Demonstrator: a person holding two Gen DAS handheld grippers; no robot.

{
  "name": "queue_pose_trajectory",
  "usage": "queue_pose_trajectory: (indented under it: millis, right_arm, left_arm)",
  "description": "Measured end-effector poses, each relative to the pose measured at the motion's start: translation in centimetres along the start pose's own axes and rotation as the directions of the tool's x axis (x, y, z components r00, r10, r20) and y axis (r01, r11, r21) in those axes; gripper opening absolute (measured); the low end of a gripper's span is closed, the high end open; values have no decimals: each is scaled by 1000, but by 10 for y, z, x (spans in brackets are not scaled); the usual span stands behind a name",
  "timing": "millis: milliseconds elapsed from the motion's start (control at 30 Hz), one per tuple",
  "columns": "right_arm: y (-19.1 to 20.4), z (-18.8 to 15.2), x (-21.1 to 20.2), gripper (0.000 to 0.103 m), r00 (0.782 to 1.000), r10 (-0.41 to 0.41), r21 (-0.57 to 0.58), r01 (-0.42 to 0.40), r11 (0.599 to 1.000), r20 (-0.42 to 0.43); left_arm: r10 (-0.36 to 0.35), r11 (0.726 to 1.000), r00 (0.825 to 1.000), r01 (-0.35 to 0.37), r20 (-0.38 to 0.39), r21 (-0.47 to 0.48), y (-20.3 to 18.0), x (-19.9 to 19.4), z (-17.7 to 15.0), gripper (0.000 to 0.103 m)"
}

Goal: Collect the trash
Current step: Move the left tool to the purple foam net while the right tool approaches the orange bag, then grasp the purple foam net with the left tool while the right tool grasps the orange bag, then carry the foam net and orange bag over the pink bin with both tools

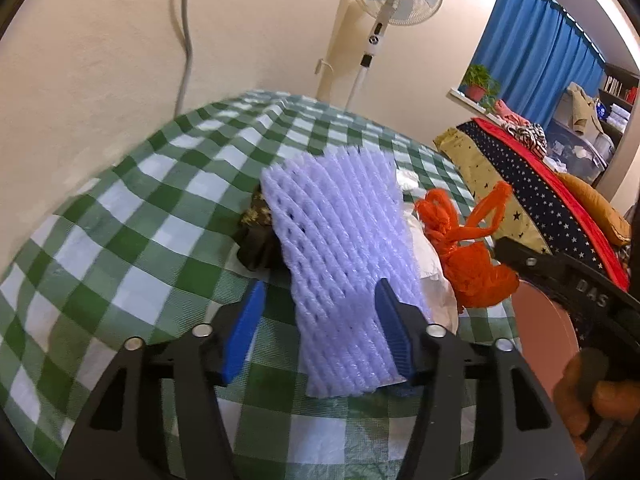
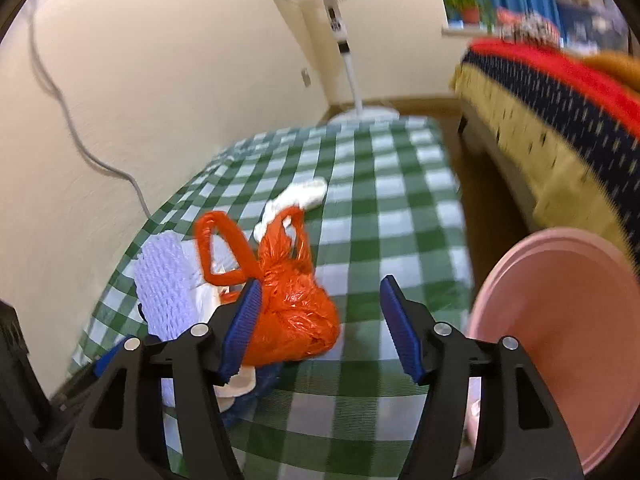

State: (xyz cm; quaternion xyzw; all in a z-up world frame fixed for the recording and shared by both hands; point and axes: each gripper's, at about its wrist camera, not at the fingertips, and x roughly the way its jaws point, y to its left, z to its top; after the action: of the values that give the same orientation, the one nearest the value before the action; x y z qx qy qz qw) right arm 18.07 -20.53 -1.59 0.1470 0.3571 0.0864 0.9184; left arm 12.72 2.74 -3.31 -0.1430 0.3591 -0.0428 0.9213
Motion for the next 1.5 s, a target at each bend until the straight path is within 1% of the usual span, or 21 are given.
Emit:
queue_pose_trajectory:
  millis: [67, 200, 233, 267, 333, 367, 400, 433, 467, 500, 533, 567, 633, 767, 967, 1133, 1367, 1500]
  right_arm:
    - [-2, -4, 14, 67, 998, 24, 23, -23, 999, -49]
    - [-3, -10, 32, 67, 993, 50, 51, -44, 998, -107]
    - [-3, -11, 34, 67, 993, 49, 51, -43, 998, -110]
    - [-1, -12, 35, 66, 993, 45, 44, -40, 998, -112]
    - [2, -12, 36, 62, 993, 44, 31, -41, 999, -108]
    - [5, -12, 35, 54, 994, 40, 16, -39, 999, -103]
    - [6, -12, 34, 48, 994, 37, 6, -36, 999, -100]
    - [9, -12, 33, 45, 995, 31, -10, -32, 999, -94]
    - [10, -12, 32, 40, 995, 26, -20, -28, 999, -91]
    - [12, -12, 31, 36, 996, 22, -32, -25, 999, -88]
    - [13, -12, 30, 35, 996, 17, -41, -21, 999, -86]
    - [14, -11, 28, 32, 996, 16, -45, -19, 999, -83]
    - [16, -10, 22, 29, 998, 3, -61, -7, 998, -66]
    - [16, -9, 9, 25, 999, -10, -87, 7, 996, -36]
    - [22, -12, -11, 25, 999, -48, -142, 50, 989, 18]
    - [18, -13, -28, 25, 996, -70, -136, 77, 988, 53]
    - [12, -18, -58, 25, 986, -113, -163, 132, 978, 121]
    - [4, -20, -73, 25, 980, -134, -159, 157, 975, 144]
  left_arm:
    - [2, 1000, 1000, -2, -20, 1, -1, 6, -2, 58]
    - [7, 1000, 998, -7, -57, -6, 1, 14, -5, 57]
    - [9, 1000, 998, -9, -62, -11, 2, 16, -6, 54]
    - [8, 1000, 998, -9, -67, -14, 2, 17, -6, 48]
    - [9, 1000, 997, -10, -72, -11, 2, 18, -7, 43]
    - [10, 1000, 997, -11, -70, -10, 2, 17, -7, 38]
    - [13, 1000, 998, -13, -69, -7, 2, 17, -7, 36]
    - [14, 1000, 998, -14, -68, -5, 2, 17, -7, 32]
    - [17, 1000, 998, -17, -66, -1, 1, 16, -7, 30]
    - [22, 1000, 998, -22, -65, 2, 1, 15, -7, 27]
    - [28, 1000, 998, -28, -61, 4, 1, 14, -7, 23]
    - [30, 1000, 998, -30, -60, 6, 1, 13, -6, 21]
    - [34, 999, 998, -33, -56, 9, 1, 12, -5, 15]
    - [41, 999, 998, -40, -40, 19, 0, 7, -5, 13]
    - [46, 998, 999, -45, -15, 54, -7, -4, -4, 13]
    - [54, 995, 998, -55, 11, 80, -13, -15, -5, 13]
    - [57, 991, 997, -62, 46, 115, -22, -34, -6, 13]
    - [49, 989, 997, -57, 62, 133, -28, -43, -6, 13]
